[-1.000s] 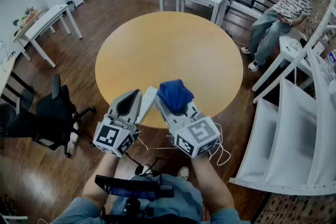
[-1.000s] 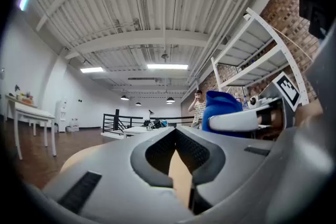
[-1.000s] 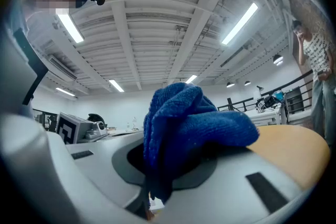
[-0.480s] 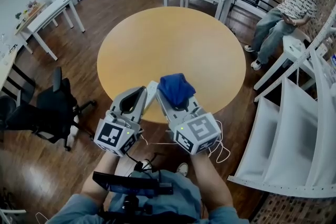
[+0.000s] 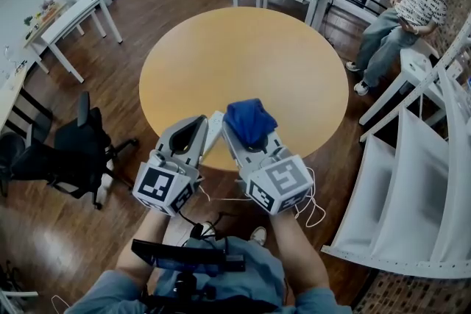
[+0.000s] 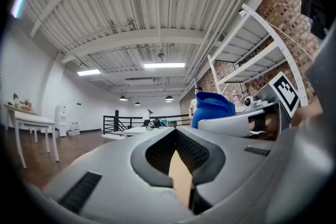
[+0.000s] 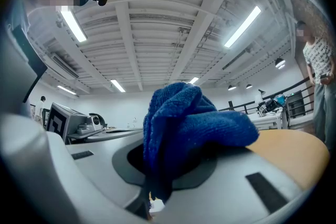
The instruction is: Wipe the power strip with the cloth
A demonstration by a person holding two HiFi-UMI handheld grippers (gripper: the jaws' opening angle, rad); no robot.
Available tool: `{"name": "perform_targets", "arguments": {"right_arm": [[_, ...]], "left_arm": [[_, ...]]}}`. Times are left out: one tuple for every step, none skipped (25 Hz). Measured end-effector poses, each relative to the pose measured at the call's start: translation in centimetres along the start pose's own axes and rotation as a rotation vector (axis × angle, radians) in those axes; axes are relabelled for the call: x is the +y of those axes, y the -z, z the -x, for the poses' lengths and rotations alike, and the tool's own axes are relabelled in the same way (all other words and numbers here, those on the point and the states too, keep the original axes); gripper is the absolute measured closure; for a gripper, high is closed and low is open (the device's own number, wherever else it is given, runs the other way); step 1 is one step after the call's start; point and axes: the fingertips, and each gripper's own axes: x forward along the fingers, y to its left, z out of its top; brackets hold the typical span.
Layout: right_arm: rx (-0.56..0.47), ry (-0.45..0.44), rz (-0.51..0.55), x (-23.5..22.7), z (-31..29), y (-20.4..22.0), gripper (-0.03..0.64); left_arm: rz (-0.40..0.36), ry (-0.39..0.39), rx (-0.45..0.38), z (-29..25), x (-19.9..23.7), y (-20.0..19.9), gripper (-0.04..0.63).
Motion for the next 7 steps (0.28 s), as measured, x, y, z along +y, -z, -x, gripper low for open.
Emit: {"name": "perform_targets", "arguments": {"right_arm": [[0.003,-0.001,0.001,-0.02,0.00,0.05,0.561],[0.005,-0.001,0.002,-0.04,0.02,0.12,0.561],[0.007,-0.001,0.001,-0.06,0.04,0.18,0.561],[0.006,0.000,-0.002,-0.07,0.06,0.21,0.561],[0.004,0.000,-0.004,-0.07,0.05,0.22,0.561],[0.003,-0.001,-0.004,-0.07,0.03,0.21,0.561],[0.002,-0.001,-0.004,-0.06,0.01,0.20,0.561]], "left_arm": [[0.001,-0.004,-0.002,0.00,0.12,0.05,0.592],[0.003,-0.005,-0.001,0.00,0.13,0.05,0.592],[0.006,-0.002,0.000,0.00,0.07,0.09,0.592],[0.008,0.002,0.003,-0.01,-0.03,0.12,0.592],[0.010,0.005,0.009,-0.04,-0.17,0.10,0.592],[0.013,0.008,0.016,-0.06,-0.30,0.03,0.592],[0.015,0.010,0.023,-0.09,-0.44,-0.04,0.592]]}}
